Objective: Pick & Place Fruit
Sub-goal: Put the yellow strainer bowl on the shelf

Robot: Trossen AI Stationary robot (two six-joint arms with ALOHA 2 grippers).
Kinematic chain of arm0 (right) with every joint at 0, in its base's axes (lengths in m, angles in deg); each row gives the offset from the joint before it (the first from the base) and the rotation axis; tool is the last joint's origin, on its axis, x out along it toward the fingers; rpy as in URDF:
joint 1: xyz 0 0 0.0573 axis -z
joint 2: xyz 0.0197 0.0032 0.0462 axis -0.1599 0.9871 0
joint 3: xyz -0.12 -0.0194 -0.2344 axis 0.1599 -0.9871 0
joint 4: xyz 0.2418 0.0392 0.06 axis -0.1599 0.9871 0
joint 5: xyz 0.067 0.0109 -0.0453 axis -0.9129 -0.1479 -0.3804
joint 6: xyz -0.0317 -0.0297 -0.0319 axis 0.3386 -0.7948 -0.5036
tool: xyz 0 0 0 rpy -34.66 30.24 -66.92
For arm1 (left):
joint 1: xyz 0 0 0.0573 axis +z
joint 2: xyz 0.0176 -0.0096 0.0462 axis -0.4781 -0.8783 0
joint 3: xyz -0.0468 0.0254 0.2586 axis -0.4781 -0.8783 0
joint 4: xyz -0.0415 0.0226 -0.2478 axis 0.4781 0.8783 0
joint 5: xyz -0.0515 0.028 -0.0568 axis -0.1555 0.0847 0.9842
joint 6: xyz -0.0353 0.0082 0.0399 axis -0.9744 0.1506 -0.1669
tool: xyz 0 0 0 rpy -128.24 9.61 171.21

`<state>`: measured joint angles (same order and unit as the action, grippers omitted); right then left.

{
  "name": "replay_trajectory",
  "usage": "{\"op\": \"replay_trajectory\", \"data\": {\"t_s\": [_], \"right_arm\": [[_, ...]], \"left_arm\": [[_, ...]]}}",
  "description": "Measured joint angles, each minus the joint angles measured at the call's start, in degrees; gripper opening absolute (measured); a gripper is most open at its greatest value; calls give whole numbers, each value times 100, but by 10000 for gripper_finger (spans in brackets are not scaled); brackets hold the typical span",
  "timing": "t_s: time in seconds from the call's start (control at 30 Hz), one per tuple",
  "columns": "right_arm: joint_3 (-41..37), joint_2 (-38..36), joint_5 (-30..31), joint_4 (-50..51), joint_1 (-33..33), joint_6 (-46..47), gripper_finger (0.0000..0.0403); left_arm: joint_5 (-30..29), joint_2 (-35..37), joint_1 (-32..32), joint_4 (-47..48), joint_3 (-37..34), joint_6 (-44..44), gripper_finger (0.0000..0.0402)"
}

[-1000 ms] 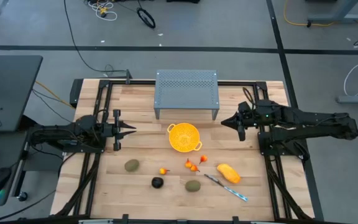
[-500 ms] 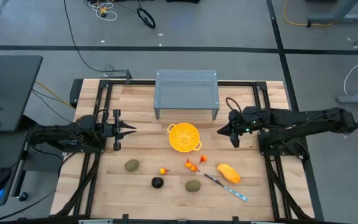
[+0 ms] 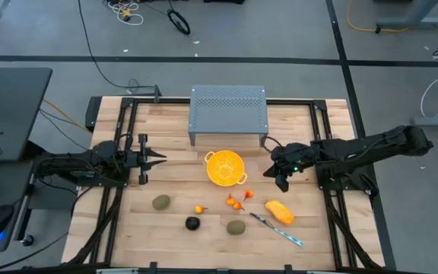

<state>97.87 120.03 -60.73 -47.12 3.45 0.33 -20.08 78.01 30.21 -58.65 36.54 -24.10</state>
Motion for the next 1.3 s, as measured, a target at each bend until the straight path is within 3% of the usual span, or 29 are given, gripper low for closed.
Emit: {"op": "replay_trajectory", "data": {"t_s": [0.37,0.87,1.3], "right_arm": [[0,487,9,-375,-228,295,7],[0,896,0,-557,-174,2012,7],[-2,896,499,-579,-64,3366,27]], "left_arm": [[-1,1,-1,0,2,2,64],[-2,0,0,0,1,0,64],[0,0,0,-1,0,1,64]]}}
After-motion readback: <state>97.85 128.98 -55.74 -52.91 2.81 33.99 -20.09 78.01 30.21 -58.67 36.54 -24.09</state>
